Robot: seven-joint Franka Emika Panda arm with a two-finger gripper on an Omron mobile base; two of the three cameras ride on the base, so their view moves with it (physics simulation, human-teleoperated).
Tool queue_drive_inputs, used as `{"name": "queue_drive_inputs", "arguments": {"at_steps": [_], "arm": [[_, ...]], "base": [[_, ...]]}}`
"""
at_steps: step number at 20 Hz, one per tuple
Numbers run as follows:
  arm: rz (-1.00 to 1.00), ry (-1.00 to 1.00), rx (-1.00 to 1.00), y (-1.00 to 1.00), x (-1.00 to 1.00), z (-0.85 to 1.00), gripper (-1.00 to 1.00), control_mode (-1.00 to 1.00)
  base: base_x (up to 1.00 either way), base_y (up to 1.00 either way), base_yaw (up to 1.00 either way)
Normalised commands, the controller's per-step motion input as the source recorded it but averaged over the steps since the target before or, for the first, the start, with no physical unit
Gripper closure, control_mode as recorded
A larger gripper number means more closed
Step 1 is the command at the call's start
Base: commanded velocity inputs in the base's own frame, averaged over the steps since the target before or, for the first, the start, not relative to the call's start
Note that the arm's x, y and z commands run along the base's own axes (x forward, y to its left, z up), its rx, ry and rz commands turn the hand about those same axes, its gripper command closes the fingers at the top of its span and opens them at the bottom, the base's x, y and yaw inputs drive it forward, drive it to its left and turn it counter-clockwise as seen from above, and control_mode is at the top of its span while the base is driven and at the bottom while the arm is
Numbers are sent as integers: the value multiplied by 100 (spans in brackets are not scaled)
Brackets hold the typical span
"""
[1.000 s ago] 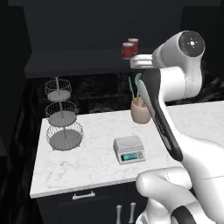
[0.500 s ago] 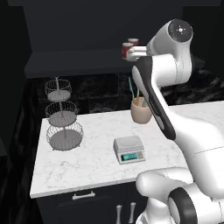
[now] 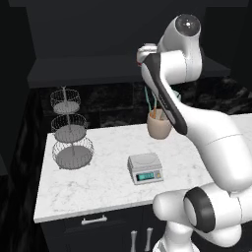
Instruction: Pick the canned food and place it on the digital scale for weighing, and close the cabinet.
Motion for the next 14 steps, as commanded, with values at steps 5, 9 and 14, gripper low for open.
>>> {"name": "queue_drive_inputs", "arguments": {"at_steps": [5, 9, 14], "arm": [[0, 0, 0, 0, 51, 0, -100, -100], [0, 0, 0, 0, 48, 0, -100, -100], [0, 0, 0, 0, 49, -11, -100, -100]], "base": [[0, 0, 0], [0, 0, 0], [0, 0, 0]]}}
